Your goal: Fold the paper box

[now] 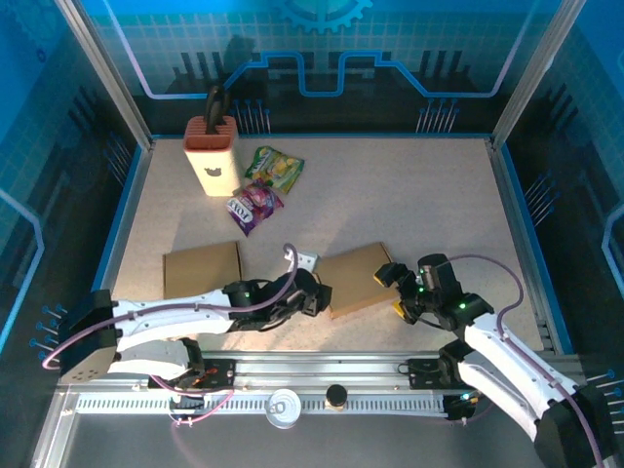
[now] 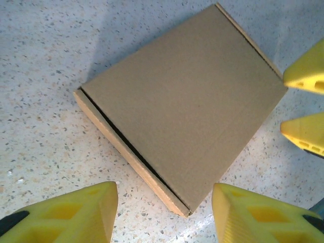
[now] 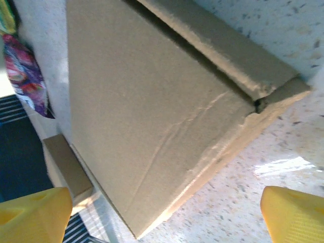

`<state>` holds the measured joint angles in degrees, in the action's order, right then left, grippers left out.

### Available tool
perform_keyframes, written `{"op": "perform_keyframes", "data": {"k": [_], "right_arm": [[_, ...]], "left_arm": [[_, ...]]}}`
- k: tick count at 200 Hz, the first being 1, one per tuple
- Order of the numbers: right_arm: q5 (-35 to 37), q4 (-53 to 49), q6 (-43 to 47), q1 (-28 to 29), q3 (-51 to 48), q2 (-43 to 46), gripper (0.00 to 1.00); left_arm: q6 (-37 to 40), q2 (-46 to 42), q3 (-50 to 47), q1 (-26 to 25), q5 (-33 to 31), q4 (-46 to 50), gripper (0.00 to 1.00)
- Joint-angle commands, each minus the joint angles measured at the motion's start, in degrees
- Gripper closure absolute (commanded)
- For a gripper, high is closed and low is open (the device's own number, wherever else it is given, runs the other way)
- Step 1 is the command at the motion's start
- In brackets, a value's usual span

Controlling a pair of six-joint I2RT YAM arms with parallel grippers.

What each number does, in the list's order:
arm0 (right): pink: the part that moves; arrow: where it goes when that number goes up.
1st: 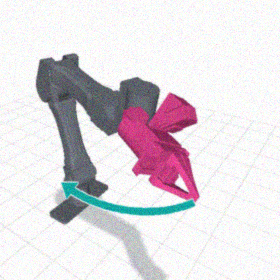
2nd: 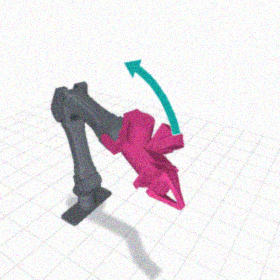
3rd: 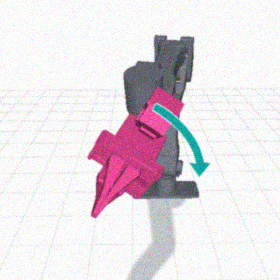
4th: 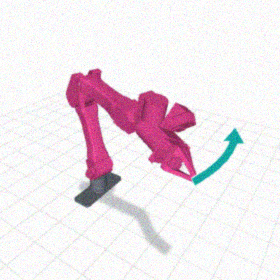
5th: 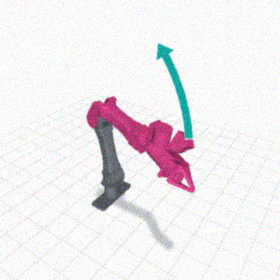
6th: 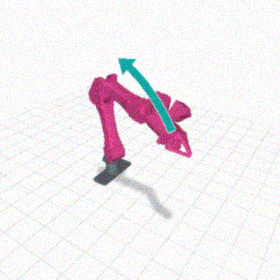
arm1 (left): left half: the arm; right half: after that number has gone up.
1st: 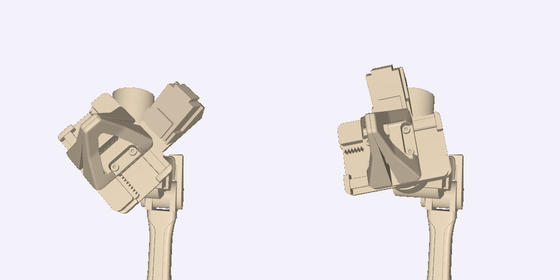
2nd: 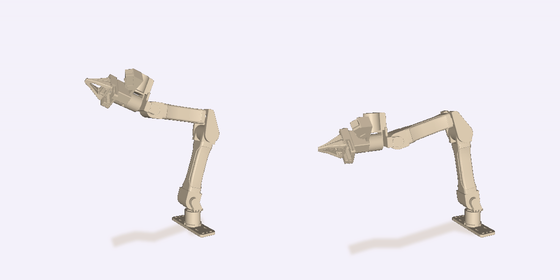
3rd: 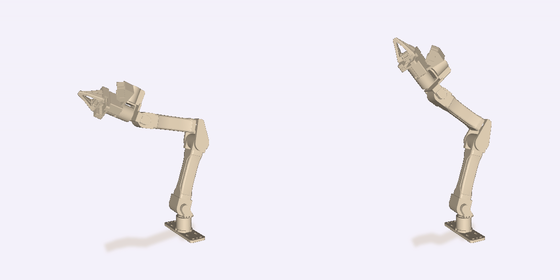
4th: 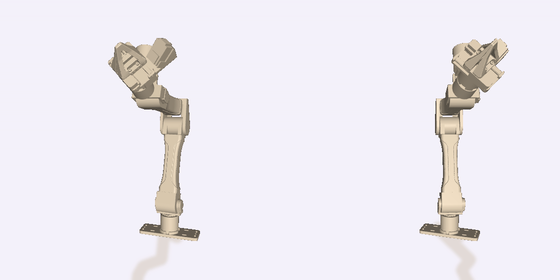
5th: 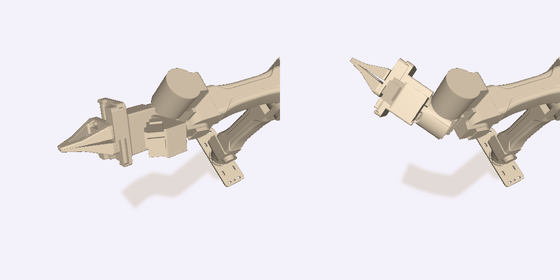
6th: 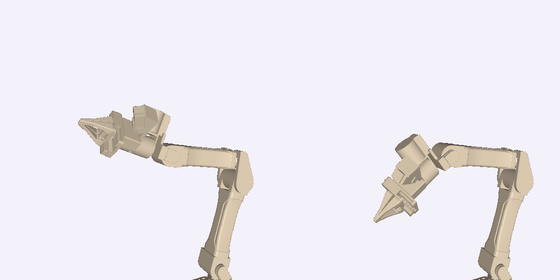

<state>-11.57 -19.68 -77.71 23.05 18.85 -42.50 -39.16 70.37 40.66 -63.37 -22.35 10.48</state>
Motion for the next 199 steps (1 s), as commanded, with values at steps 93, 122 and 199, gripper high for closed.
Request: {"op": "perform_keyframes", "data": {"k": [93,122,199], "right_arm": [[17.60,-25.65,22.17,-3.54,13.83,9.29,0.00],[25.44,-24.43,28.54,-3.72,15.41,14.85,0.00],[51.93,-11.29,44.01,-4.06,14.21,16.97,0.00]], "left_arm": [[0.34,-23.12,-3.89,24.25,13.81,13.44,0.27],[2.85,-28.25,-4.53,37.16,20.61,17.30,0.01],[12.80,-30.31,-4.19,56.09,17.55,16.96,0.01]]}}
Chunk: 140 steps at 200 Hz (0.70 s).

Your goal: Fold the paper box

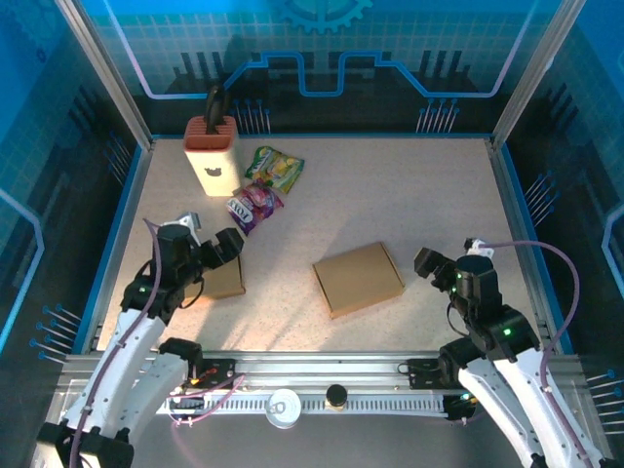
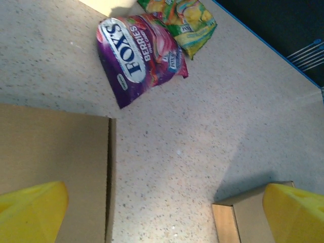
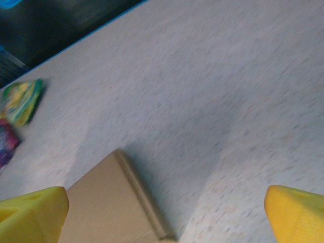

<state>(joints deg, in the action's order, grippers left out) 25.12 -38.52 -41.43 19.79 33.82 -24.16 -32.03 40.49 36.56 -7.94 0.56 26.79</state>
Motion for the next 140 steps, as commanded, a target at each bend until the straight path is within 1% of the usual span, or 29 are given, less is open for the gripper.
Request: {"op": "perform_keyframes", "data": {"k": [1,11,26,31,37,52,67,77,85,103,109,119,130,140], "right_arm": [[15.53,8.14,8.36,-0.81,-0.94,-1.39,0.00],[18.07,14.98,13.17,-0.88,-3.82,-2.21,0.00],[16.45,27.93,22.20,-1.45,-9.15,-3.53,0.00],[15.01,31.62,25.14,-1.80,-10.87,-4.17,0.00],[14.38,35.55,26.75,-2.24,-12.60,-5.04,0.00],[13.19,44.61,30.50,-3.19,-16.53,-8.66,0.00],[12.06,60.63,35.24,-3.70,-22.59,-13.38,0.00],[11.33,69.28,36.28,-4.32,-25.69,-17.25,0.00],[9.91,72.91,36.34,-5.06,-26.63,-20.57,0.00],[6.95,76.31,36.27,-6.19,-25.77,-28.19,0.00],[5.75,79.12,36.58,-6.43,-26.01,-31.02,0.00],[4.30,86.62,37.44,-7.00,-26.64,-36.31,0.00],[2.14,93.47,38.59,-7.23,-26.71,-41.32,0.00],[0.43,98.69,39.18,-7.64,-26.19,-45.82,0.00]], "left_arm": [[5.89,-0.51,-0.08,0.70,-5.77,0.56,0.01],[6.14,-1.26,-0.36,0.67,-13.33,0.54,0.01],[4.22,-2.42,-1.68,0.65,-27.68,0.65,0.01],[5.18,-2.80,-2.66,0.69,-30.40,-0.44,0.01],[8.51,-3.16,-4.28,0.65,-32.02,-3.26,0.01],[18.17,-4.20,-9.48,0.68,-31.61,-13.25,0.01],[24.98,-4.89,-14.97,0.74,-29.22,-23.55,0.01],[27.56,-4.07,-19.34,0.74,-27.71,-32.35,0.01],[28.89,-2.64,-22.91,0.87,-26.92,-40.31,0.01],[30.85,4.09,-27.65,1.26,-25.02,-54.85,0.01],[31.56,6.96,-27.81,1.49,-24.69,-57.43,0.01],[32.03,12.55,-27.30,1.98,-23.57,-60.75,0.01],[32.63,18.67,-26.84,2.49,-21.19,-66.47,0.01],[32.90,22.33,-25.44,2.64,-18.79,-68.67,0.01]]}}
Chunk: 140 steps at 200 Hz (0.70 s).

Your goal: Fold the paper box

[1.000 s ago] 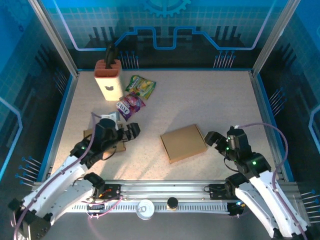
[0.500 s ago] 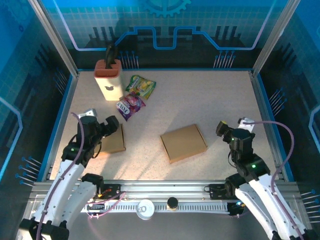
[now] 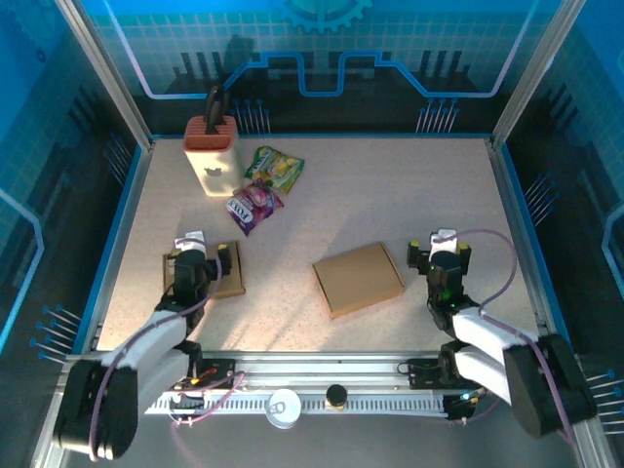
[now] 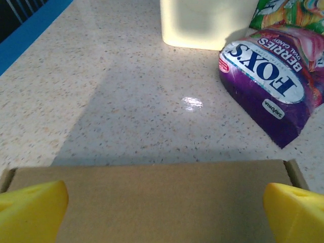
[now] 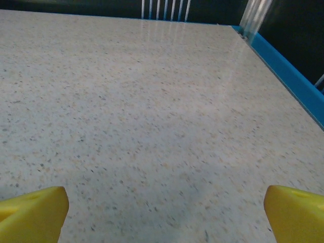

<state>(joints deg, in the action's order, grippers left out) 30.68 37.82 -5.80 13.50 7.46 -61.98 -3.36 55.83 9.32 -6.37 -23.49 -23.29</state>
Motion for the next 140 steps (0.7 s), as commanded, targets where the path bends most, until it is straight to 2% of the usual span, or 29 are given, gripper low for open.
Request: {"op": "perform_keyframes", "data": {"k": [1,14,24,39,46,54,67,75,85,97,119,140], "right_arm": [[-5.29,23.02,3.58,-1.40,0.22,-8.52,0.00],[-6.38,28.38,8.04,-1.33,1.27,-13.47,0.00],[-7.21,31.86,7.88,-2.42,1.33,-17.29,0.00],[-9.47,43.74,6.45,-4.74,0.12,-26.46,0.00],[-12.77,40.93,7.49,-4.89,1.01,-25.59,0.00],[-13.32,38.05,7.81,-4.45,1.61,-24.61,0.00],[-14.68,41.99,7.85,-5.06,0.99,-27.21,0.00],[-15.88,43.79,7.51,-5.69,1.30,-29.63,0.00],[-14.59,40.86,7.76,-5.50,2.97,-29.09,0.00],[-13.38,34.73,6.77,-5.73,5.24,-27.61,0.00],[-11.72,24.87,5.99,-5.84,9.74,-26.71,0.00],[-11.89,19.80,5.80,-5.97,12.35,-26.72,0.00]], "left_arm": [[4.18,7.52,1.86,1.13,5.27,-18.97,0.01],[4.15,13.50,1.38,1.44,5.51,-28.60,0.01],[4.16,18.58,0.91,1.91,6.23,-37.28,0.01],[3.75,26.73,0.94,2.31,7.44,-46.80,0.01],[3.52,31.49,1.05,2.39,7.80,-50.27,0.01],[4.34,37.73,1.38,2.39,7.03,-57.22,0.01],[2.75,32.58,4.12,2.86,7.40,-44.30,0.01],[2.03,33.12,5.53,3.85,8.05,-42.70,0.01],[1.34,34.07,7.03,5.28,10.10,-41.77,0.01],[-0.02,32.89,9.77,6.45,12.01,-34.27,0.01],[0.70,33.25,10.75,6.37,13.49,-33.12,0.01],[0.74,33.42,10.43,6.39,12.88,-33.91,0.01]]}}
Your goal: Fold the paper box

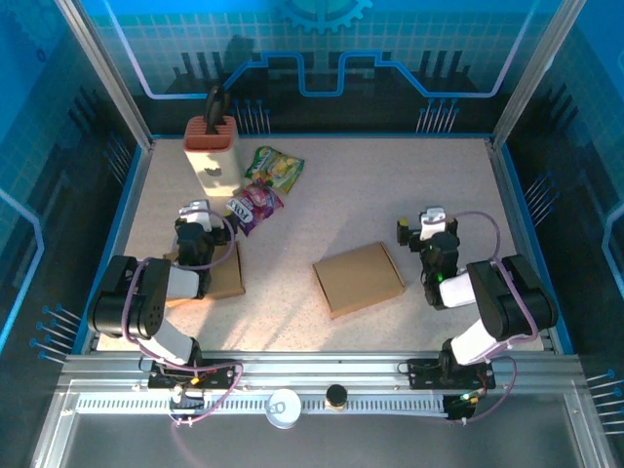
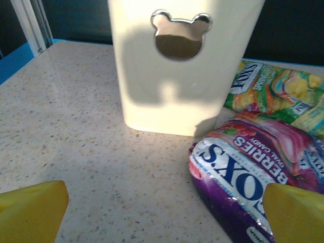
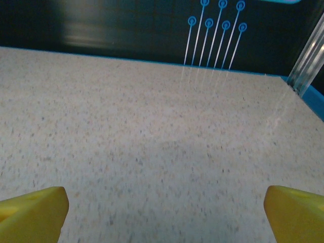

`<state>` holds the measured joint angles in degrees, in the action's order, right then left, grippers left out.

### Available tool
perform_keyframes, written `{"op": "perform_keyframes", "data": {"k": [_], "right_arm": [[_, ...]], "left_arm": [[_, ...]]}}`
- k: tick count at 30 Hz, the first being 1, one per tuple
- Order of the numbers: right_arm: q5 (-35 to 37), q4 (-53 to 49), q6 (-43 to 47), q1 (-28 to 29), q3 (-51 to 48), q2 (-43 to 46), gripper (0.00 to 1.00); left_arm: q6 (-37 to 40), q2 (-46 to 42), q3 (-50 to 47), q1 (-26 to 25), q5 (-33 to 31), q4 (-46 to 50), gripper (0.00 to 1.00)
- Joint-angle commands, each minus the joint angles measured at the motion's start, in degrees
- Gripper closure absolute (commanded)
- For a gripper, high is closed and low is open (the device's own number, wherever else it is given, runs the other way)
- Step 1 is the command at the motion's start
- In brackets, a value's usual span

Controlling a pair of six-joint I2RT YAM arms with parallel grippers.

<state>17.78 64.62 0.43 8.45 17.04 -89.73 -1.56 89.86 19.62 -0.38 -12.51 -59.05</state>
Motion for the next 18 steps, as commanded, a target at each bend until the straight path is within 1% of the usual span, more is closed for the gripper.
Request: {"op": "perform_keyframes", "data": {"k": [1,3,16,18], "right_arm": [[1.02,-7.20,-0.43,-0.95,2.93,1.04,0.00],[1.07,-9.18,-0.47,-0.90,4.05,0.96,0.00],[0.74,-9.03,-0.34,-0.93,4.04,0.96,0.00],[1.03,-7.53,-0.25,-0.86,3.13,1.04,0.00]], "left_arm": [[-1.06,-0.68,0.15,0.39,1.94,1.80,0.01],[-0.97,-0.74,0.35,0.39,2.05,2.27,0.01],[-0.90,-0.74,0.63,0.38,2.19,2.80,0.01],[-0.85,-0.74,0.61,0.38,2.15,2.80,0.01]]}}
